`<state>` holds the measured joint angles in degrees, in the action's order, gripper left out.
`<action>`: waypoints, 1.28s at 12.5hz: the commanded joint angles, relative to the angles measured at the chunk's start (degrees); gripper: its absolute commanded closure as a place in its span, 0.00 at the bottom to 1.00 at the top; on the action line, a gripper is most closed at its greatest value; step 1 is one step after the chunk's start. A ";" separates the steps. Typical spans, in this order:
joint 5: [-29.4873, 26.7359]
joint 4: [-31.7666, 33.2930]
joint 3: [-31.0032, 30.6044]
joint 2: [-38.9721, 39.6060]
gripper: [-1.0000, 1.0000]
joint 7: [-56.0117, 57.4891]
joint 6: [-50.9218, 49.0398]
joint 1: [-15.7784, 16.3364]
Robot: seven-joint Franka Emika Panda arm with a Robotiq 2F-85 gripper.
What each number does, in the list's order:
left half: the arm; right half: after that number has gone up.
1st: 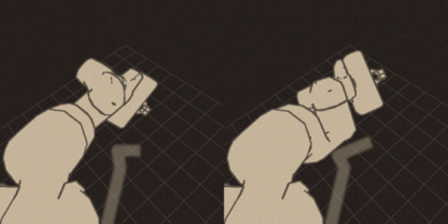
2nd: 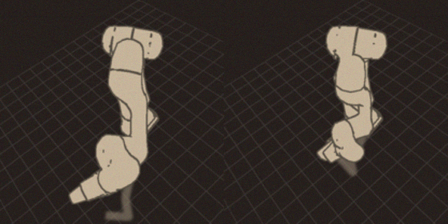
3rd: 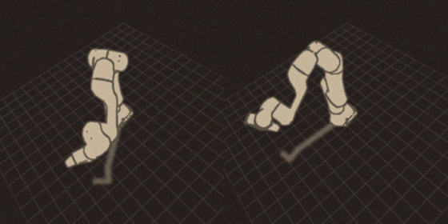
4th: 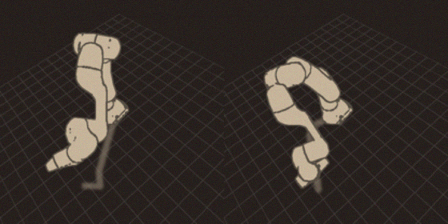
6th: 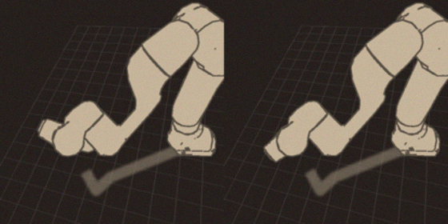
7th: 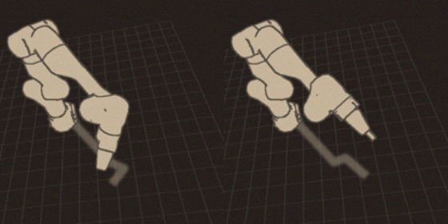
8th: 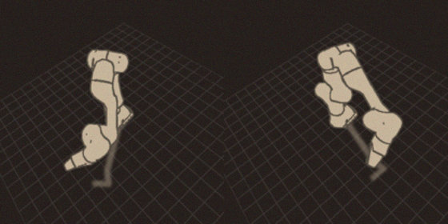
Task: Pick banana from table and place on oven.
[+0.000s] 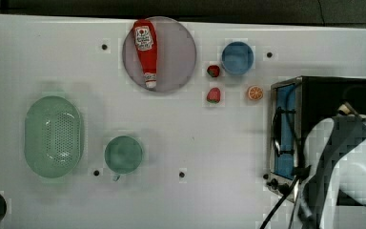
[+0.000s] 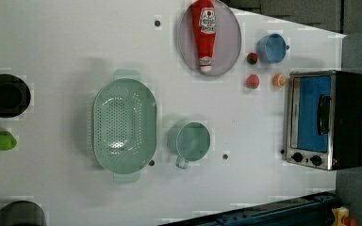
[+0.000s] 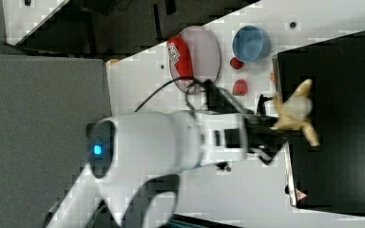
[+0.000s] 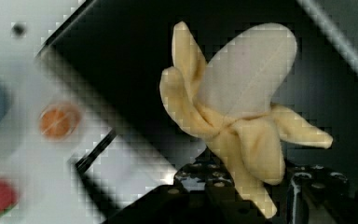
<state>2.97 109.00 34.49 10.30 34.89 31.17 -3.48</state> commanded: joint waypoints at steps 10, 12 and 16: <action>-2.68 -1.96 1.37 1.88 0.00 8.71 0.70 0.23; -2.52 -4.46 1.18 0.30 0.00 10.27 -0.13 0.44; -2.50 -9.86 -1.21 -6.62 0.00 10.72 -10.15 3.05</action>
<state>0.63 102.39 34.33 7.57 44.73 22.17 -1.79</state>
